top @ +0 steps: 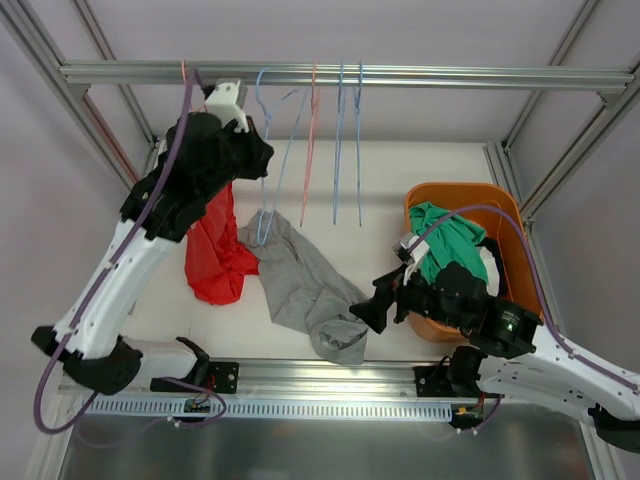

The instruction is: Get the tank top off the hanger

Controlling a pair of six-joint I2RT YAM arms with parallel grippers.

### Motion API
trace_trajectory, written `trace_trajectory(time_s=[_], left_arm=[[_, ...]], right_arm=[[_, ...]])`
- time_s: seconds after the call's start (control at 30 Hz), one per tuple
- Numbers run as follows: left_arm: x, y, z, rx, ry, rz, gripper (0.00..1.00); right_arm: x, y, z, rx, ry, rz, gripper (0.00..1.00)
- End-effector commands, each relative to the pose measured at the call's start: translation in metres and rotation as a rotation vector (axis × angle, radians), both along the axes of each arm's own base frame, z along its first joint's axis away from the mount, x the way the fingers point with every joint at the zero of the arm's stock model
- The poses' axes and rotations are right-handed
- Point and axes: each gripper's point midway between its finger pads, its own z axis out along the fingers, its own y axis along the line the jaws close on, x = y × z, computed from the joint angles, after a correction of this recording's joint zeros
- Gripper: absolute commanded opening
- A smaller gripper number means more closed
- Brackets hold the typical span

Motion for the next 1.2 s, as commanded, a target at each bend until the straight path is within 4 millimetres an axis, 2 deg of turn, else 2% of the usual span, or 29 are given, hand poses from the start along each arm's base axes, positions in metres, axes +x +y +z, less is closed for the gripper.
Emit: trace_trajectory(time_s=[0.0, 0.03, 0.07, 0.2, 0.23, 0.27, 0.47, 0.53, 0.67, 0.73, 0.77, 0.8, 0.87, 0.9, 0.93, 0.97, 1.03, 1.1, 1.13, 1.17], left_arm=[[0.021, 0.008, 0.006, 0.139, 0.004, 0.084, 0.00], [0.035, 0.000, -0.008, 0.184, 0.044, 0.083, 0.00], [0.038, -0.001, 0.007, 0.176, 0.022, 0.088, 0.00], [0.060, -0.014, -0.001, 0.214, 0.055, 0.090, 0.00], [0.067, -0.018, -0.010, 0.230, 0.079, 0.091, 0.00], [0.068, -0.019, -0.005, 0.223, 0.069, 0.095, 0.00], [0.079, -0.027, -0.010, 0.224, 0.083, 0.090, 0.00], [0.077, -0.028, -0.012, 0.217, 0.090, 0.086, 0.00], [0.069, -0.026, -0.027, 0.218, 0.131, 0.080, 0.00], [0.060, -0.022, -0.023, 0.198, 0.128, 0.076, 0.10], [0.058, -0.021, -0.027, 0.203, 0.139, 0.078, 0.15], [0.055, -0.018, -0.026, 0.199, 0.136, 0.084, 0.27], [0.045, -0.010, -0.020, 0.191, 0.124, 0.089, 0.44], [0.041, -0.007, -0.019, 0.185, 0.122, 0.092, 0.50], [0.032, -0.004, -0.011, 0.174, 0.103, 0.074, 0.62], [0.027, -0.001, -0.015, 0.178, 0.110, 0.069, 0.69], [0.008, 0.011, -0.014, 0.163, 0.103, 0.072, 0.99], [-0.005, 0.022, -0.015, 0.154, 0.099, 0.088, 0.99], [-0.019, 0.033, -0.018, 0.136, 0.096, 0.100, 0.99], [-0.026, 0.040, -0.019, 0.130, 0.094, 0.117, 0.99]], right_arm=[[0.001, -0.008, 0.004, 0.016, -0.020, -0.027, 0.99], [0.000, -0.009, 0.003, 0.015, -0.020, -0.023, 1.00], [-0.001, -0.009, 0.002, 0.016, -0.020, -0.016, 0.99], [-0.004, -0.008, -0.006, 0.003, -0.012, 0.007, 0.99], [-0.004, -0.007, -0.007, -0.001, -0.007, 0.004, 0.99], [-0.005, -0.006, -0.008, -0.004, -0.002, 0.010, 1.00], [-0.003, 0.004, -0.018, -0.032, 0.017, 0.026, 0.99], [-0.007, 0.009, -0.022, -0.034, 0.030, 0.058, 0.99], [-0.004, 0.020, -0.032, -0.049, 0.037, 0.072, 0.99], [-0.001, 0.024, -0.041, -0.070, 0.036, 0.076, 0.99], [0.001, 0.028, -0.041, -0.069, 0.032, 0.077, 0.99], [0.005, 0.031, -0.050, -0.098, 0.040, 0.070, 1.00], [0.013, 0.039, -0.053, -0.099, 0.032, 0.055, 1.00], [0.017, 0.045, -0.065, -0.131, 0.039, 0.052, 0.99], [0.025, 0.047, -0.069, -0.144, 0.027, 0.018, 0.99], [0.033, 0.053, -0.069, -0.130, 0.016, -0.006, 1.00], [0.052, 0.059, -0.086, -0.161, 0.015, -0.091, 0.99], [0.069, 0.070, -0.088, -0.128, -0.003, -0.160, 0.99], [0.075, 0.076, -0.105, -0.165, 0.009, -0.173, 0.99], [0.082, 0.082, -0.107, -0.158, 0.005, -0.197, 0.99]])
